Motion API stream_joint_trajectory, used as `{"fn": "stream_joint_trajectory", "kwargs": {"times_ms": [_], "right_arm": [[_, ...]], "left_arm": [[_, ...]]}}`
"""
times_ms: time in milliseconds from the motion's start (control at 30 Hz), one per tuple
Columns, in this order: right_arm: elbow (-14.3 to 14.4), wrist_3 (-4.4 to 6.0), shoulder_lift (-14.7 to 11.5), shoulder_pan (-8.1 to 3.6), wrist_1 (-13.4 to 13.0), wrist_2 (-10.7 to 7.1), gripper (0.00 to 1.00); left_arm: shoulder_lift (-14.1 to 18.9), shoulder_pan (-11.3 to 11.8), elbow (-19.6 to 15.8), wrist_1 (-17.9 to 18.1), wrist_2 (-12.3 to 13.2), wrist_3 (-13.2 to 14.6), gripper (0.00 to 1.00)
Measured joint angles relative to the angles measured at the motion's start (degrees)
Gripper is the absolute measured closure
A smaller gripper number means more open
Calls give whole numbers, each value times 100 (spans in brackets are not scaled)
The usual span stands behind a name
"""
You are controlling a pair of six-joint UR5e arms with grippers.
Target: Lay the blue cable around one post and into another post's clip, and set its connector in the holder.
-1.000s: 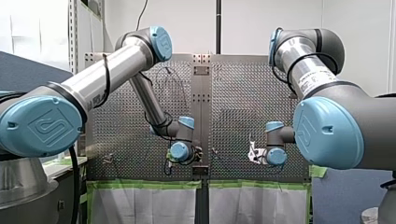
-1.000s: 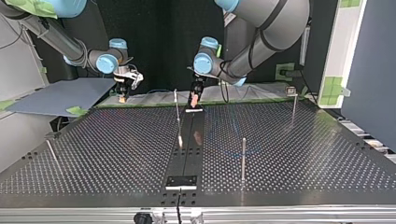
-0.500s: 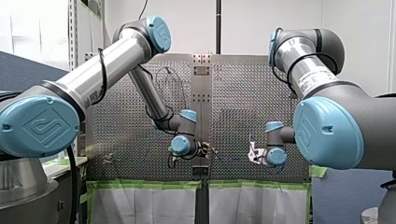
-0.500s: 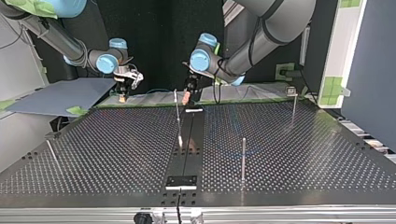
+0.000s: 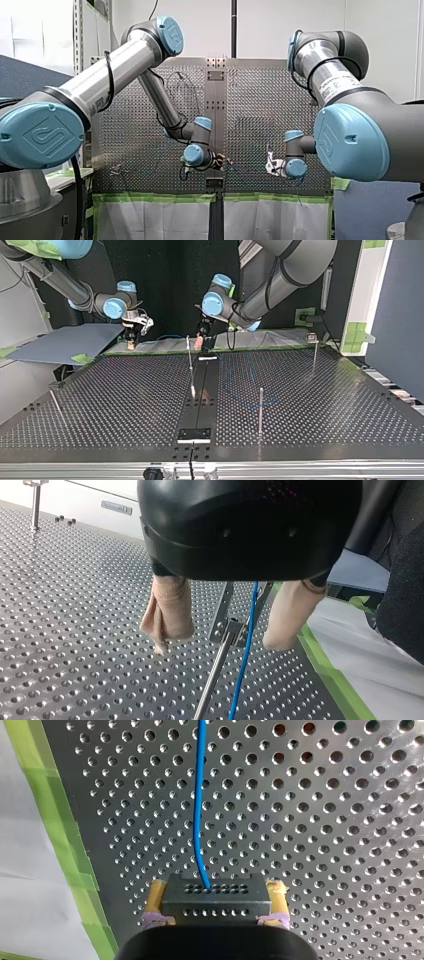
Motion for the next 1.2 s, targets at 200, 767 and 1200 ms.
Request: {"fn": "stream_joint_trajectory", "kwargs": {"times_ms": [200, 767, 1200], "right_arm": [[-3, 0, 1, 17, 5, -11, 95], [0, 32, 2, 28, 9, -4, 95], [-1, 44, 2, 28, 9, -4, 95]], "left_arm": [[47, -22, 0, -1, 114, 33, 0], [315, -213, 2, -7, 458, 121, 0], [317, -224, 2, -7, 453, 110, 0]]}}
